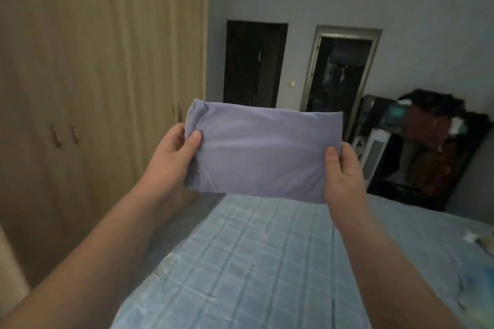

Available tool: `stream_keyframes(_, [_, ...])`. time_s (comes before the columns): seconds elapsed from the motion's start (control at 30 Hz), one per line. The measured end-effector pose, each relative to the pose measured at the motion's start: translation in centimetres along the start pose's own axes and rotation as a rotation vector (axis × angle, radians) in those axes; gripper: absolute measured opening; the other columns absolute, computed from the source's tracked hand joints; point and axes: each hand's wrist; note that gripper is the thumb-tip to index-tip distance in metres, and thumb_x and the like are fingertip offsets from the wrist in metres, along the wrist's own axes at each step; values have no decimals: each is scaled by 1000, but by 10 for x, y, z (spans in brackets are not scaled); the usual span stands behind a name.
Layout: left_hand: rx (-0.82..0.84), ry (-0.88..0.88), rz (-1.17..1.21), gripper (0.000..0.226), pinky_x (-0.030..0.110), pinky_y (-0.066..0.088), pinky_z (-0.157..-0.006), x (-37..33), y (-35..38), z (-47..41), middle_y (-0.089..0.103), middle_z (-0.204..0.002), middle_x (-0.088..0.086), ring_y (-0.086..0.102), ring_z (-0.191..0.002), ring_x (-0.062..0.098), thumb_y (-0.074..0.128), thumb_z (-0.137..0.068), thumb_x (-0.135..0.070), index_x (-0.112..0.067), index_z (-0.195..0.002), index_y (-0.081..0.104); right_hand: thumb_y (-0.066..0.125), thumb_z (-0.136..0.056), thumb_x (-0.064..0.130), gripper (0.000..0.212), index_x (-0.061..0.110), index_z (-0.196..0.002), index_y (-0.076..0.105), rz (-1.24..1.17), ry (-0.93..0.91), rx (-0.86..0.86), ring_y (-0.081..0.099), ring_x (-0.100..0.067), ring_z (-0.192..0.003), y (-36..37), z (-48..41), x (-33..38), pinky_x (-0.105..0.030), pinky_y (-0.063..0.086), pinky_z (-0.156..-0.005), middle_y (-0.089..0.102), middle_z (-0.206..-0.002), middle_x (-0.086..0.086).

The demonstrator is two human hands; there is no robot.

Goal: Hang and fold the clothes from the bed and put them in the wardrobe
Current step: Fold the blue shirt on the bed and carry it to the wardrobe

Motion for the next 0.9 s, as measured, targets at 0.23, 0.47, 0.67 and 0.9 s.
stream_keyframes(0.23, [-173, 80, -89, 22, 29, 50, -76, -46, -120, 12, 69, -94, -9, 63, -85, 7, 60, -93, -49, -29, -100, 65, 46, -103, 41, 18, 32, -103, 62, -164, -81, 92, 63, -1, -88, 108, 21, 49, -17, 50, -74, 67, -96, 17])
stream_keyframes(0.47, [-399, 91, -233, 35, 47, 54, -87, -102, -315, 65, 72, -108, 1, 69, -101, 22, 63, -87, -58, -29, -106, 65, 47, -100, 44, 16, 41, -94, 62, -361, -48, 277, 64, 2, -89, 298, 81, 117, -12, 48, -73, 67, -94, 22])
stream_keyframes(0.67, [-638, 108, -417, 26, 42, 52, -84, -169, -485, 137, 71, -101, -3, 67, -91, 14, 61, -90, -53, -30, -100, 64, 50, -99, 40, 17, 30, -95, 64, -575, -7, 484, 63, 8, -85, 472, 168, 186, -8, 46, -71, 69, -91, 26])
stream_keyframes(0.9, [-926, 83, -576, 28, 45, 53, -83, -235, -615, 236, 72, -99, -1, 68, -91, 19, 63, -87, -53, -28, -100, 66, 50, -91, 49, 18, 40, -91, 65, -700, -23, 728, 61, 12, -81, 634, 277, 250, -7, 44, -71, 69, -88, 28])
Point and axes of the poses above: each hand's wrist, its own z-axis away from the middle knuckle, its own y-axis out of the palm, x = y × z
